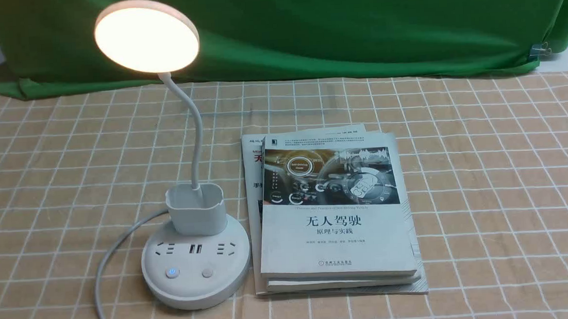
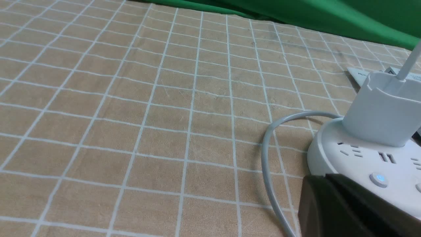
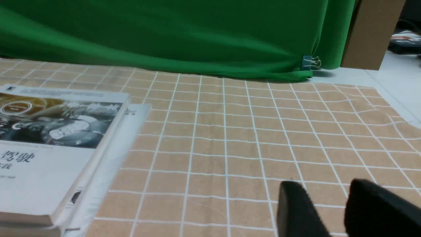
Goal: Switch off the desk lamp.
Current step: Use the left arm to press the button switch on the lamp holder
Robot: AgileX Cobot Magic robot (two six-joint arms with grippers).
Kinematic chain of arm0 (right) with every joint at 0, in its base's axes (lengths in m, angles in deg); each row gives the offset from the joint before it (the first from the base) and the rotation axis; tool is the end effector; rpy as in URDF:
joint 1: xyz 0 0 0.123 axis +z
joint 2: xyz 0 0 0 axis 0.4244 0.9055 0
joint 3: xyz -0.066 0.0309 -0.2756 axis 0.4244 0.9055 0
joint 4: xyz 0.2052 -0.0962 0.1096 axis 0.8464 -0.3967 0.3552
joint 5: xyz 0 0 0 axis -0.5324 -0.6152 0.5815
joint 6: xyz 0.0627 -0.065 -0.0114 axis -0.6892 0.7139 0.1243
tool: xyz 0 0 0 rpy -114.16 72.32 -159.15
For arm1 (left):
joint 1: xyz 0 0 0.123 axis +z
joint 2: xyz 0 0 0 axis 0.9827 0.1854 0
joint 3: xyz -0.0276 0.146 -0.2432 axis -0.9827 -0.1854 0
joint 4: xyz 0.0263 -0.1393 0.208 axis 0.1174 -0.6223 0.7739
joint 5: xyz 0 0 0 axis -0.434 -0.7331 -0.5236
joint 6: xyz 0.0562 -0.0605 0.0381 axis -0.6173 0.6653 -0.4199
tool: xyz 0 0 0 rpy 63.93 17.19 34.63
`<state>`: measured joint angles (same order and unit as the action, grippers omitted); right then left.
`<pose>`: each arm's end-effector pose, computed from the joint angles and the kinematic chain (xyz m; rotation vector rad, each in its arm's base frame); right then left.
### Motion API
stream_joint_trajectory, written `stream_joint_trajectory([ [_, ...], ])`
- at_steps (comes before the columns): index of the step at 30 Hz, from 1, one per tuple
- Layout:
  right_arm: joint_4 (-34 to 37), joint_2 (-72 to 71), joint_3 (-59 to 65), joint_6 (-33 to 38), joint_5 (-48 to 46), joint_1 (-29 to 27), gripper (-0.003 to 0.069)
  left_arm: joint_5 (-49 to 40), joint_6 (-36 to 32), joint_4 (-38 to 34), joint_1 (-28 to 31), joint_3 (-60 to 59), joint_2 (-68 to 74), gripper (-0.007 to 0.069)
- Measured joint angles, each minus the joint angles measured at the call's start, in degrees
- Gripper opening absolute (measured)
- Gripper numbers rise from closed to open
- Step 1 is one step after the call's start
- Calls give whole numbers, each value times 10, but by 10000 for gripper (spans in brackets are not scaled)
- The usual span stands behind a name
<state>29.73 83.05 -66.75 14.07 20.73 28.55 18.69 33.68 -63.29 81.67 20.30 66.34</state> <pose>0.0558 0.0000 0.1888 -0.0688 1.7314 -0.0247 0.0546 -0.0013 0.1844 -0.0885 1.7831 -0.0688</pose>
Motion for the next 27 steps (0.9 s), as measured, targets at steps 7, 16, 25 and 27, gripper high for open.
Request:
stream_joint_trajectory([
  [7, 0, 0, 0, 0, 0, 0, 242, 0, 0, 0, 0, 0, 0, -3],
  [16, 0, 0, 0, 0, 0, 0, 242, 0, 0, 0, 0, 0, 0, -3],
  [25, 0, 0, 0, 0, 0, 0, 242, 33, 16, -29, 0, 0, 0, -3],
  [27, 0, 0, 0, 0, 0, 0, 242, 70, 47, -109, 0, 0, 0, -3],
])
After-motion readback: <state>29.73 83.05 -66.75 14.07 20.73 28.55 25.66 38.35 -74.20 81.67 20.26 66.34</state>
